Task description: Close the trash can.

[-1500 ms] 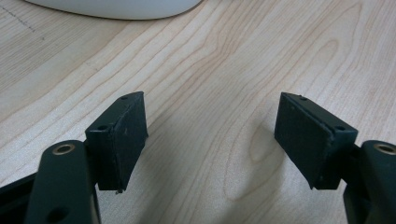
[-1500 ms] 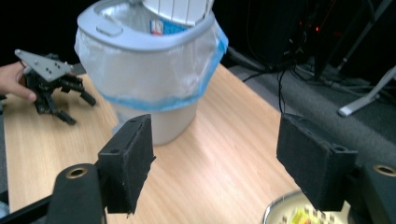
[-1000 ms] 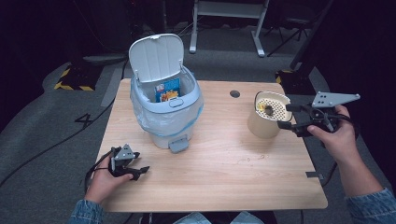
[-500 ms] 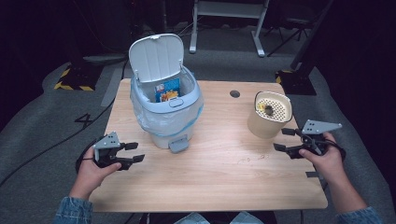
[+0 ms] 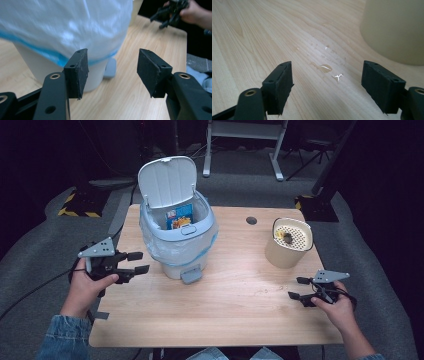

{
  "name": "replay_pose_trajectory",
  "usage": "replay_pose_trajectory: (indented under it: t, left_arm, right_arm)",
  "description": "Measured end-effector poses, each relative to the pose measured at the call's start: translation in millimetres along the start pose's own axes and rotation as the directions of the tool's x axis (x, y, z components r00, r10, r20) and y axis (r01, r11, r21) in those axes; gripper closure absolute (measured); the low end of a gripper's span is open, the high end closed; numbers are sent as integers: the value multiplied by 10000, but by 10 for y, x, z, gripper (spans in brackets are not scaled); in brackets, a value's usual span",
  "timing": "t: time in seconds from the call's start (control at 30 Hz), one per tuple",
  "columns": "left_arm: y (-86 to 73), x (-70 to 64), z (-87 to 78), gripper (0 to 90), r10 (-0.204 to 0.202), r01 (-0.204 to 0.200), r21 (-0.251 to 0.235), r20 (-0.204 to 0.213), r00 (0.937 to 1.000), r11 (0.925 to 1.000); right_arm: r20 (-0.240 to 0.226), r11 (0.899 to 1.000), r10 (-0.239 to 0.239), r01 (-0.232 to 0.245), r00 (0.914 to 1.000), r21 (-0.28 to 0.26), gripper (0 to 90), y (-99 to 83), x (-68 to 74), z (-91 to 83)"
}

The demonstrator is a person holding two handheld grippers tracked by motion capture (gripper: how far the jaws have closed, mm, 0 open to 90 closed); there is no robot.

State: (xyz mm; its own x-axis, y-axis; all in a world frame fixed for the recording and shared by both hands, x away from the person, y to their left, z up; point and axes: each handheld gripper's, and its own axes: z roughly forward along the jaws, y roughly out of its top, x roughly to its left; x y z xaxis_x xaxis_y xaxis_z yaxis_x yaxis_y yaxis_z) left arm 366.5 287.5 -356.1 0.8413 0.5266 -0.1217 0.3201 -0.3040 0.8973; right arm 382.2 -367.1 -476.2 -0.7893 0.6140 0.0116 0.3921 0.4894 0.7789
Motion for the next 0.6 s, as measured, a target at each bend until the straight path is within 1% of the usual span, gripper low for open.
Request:
replay_pose_trajectory:
  t: [0.03,0.07,0.1,0.13,0.17,0.2,0.23,0.27,0.3,0.33,0.37,0.43,0.47,0.5,0.53,0.6]
  left_arm:
    - [0,0,0,421,0,0,0,0,10000,10000]
    - [103,23,-19,420,87,-87,-20,-6,10000,10000]
    - [103,23,-19,422,87,-87,-20,-6,10000,10000]
    - [153,31,-23,422,96,-95,-33,25,10000,9999]
    - [206,47,-29,423,197,-197,-72,54,9998,9998]
    - [258,60,-34,423,189,-188,-111,91,9998,9998]
    - [360,98,-51,422,228,-223,-304,162,9996,9993]
    - [360,98,-51,424,228,-223,-304,162,9996,9993]
    - [408,117,-63,424,165,-151,-491,288,9995,9987]
    - [505,153,-86,437,232,-214,-666,265,9994,9976]
    - [505,153,-86,437,232,-214,-666,265,9994,9976]
    - [595,189,-105,438,298,-288,-674,129,9995,9973]
    - [674,229,-122,439,265,-251,-825,164,9995,9963]
    - [674,229,-122,439,265,-251,-825,164,9995,9963]
    - [745,267,-149,438,264,-250,-919,145,9995,9955]
    - [815,298,-178,439,295,-287,-1009,62,9995,9945]
  right_arm:
    - [0,10000,0,0,10000,0,252,0,0,0]
    - [3,10000,25,-26,10000,88,251,-56,8,51]
    - [3,10000,25,-26,10000,88,251,-56,8,51]
    - [61,9998,103,-104,9999,145,249,-94,20,80]
    - [140,9998,111,-113,9998,174,247,-110,29,93]
    - [319,9996,41,-49,9995,266,245,-125,43,109]
    - [493,9992,-112,93,9987,389,245,-139,58,128]
    - [568,9985,-215,186,9982,516,245,-153,73,149]
    - [568,9985,-215,186,9982,516,245,-153,73,149]
    - [505,9987,-98,72,9987,506,228,-188,92,190]
    - [505,9987,-98,72,9987,506,228,-188,92,190]
    - [491,9987,142,-166,9987,491,228,-200,84,189]
    - [447,9986,176,-198,9988,495,227,-201,80,191]
    - [447,9986,176,-198,9988,495,227,-201,80,191]
    - [469,9985,192,-216,9987,503,223,-199,79,192]
    - [466,9984,214,-238,9987,513,223,-199,81,192]
